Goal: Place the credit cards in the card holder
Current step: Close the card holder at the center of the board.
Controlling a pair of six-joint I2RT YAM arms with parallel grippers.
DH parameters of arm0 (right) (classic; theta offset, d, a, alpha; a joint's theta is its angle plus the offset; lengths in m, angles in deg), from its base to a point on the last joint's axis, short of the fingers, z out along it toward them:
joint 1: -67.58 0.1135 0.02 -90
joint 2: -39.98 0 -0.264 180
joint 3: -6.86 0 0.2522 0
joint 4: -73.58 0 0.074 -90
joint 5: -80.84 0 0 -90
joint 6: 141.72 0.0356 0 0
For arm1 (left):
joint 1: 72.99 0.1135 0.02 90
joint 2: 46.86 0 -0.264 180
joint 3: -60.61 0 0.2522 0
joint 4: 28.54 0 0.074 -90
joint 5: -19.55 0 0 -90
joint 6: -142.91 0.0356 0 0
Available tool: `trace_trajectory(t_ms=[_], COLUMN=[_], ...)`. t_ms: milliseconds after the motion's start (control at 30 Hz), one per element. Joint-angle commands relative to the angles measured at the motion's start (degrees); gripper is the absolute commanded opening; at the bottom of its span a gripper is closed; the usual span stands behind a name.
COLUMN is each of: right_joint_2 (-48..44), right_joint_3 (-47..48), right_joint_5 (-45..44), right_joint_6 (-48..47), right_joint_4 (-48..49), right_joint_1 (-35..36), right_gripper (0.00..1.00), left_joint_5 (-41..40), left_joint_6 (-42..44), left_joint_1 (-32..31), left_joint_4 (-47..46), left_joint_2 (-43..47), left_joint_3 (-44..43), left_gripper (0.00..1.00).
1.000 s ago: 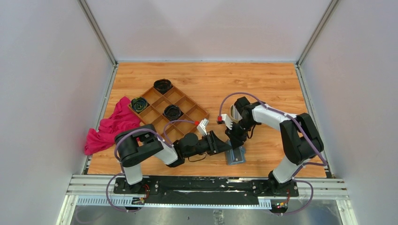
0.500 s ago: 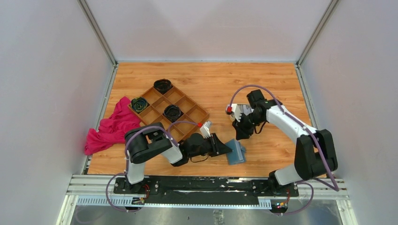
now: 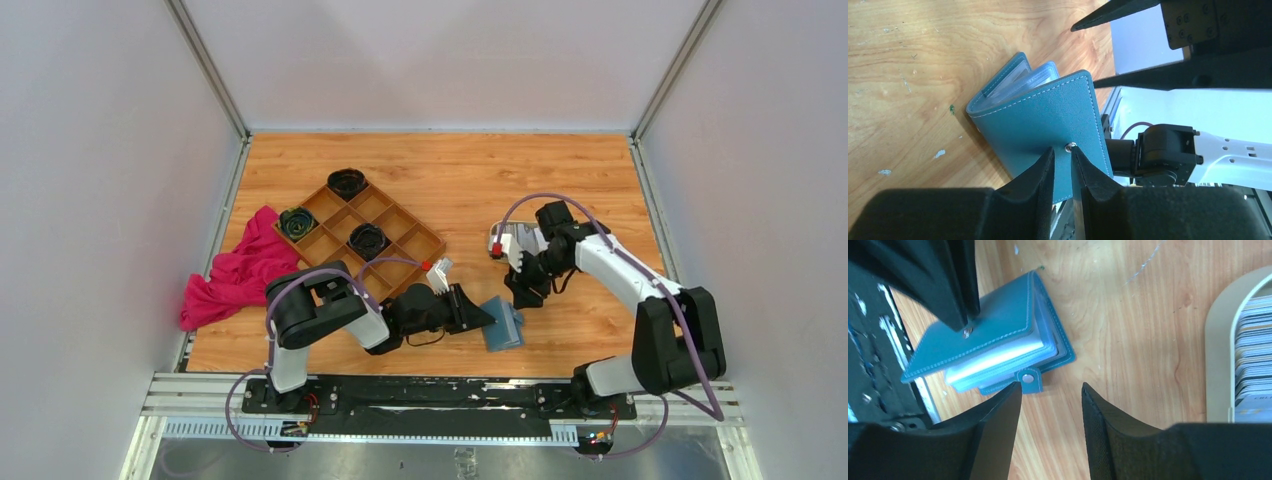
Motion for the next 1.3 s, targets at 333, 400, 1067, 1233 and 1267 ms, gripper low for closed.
trace_trajectory(t_ms=[333,400,1067,1233,1267], right_joint_2=[-3.8,-2.0,-2.7,-3.3,-3.2], right_joint_3=[-6.3,-6.3,-8.2,-9.0,-8.9], right_joint_5=[3.8,4.0,4.6,5.9,5.8], right_joint_6=[-32.4,-32.5,-30.9,-31.7,-31.7], right_joint_4=[-2.4,-2.7,-3.9,-3.9,-3.9], right_joint_1=[-1.2,-0.9,0.3,-1.5,-2.1], right_gripper=[0.61,0.62,0.05,0.0,0.0], left_joint_5=[0.1,0.1,-0.8,-1.7,-1.9], left_joint_6=[1.4,1.5,5.7,9.3,9.9], left_joint_1=[-0.4,-0.4,-0.3,-0.3,-0.3], left_joint_4=[-0.5,-0.5,14.0,22.1,23.2], left_joint_2=[-1.7,-1.7,0.0,-0.6,-1.0], left_joint_3=[-0.3,-0.2,-5.8,-10.1,-10.8], left_gripper=[0.22,0.22,0.18,0.17,0.17])
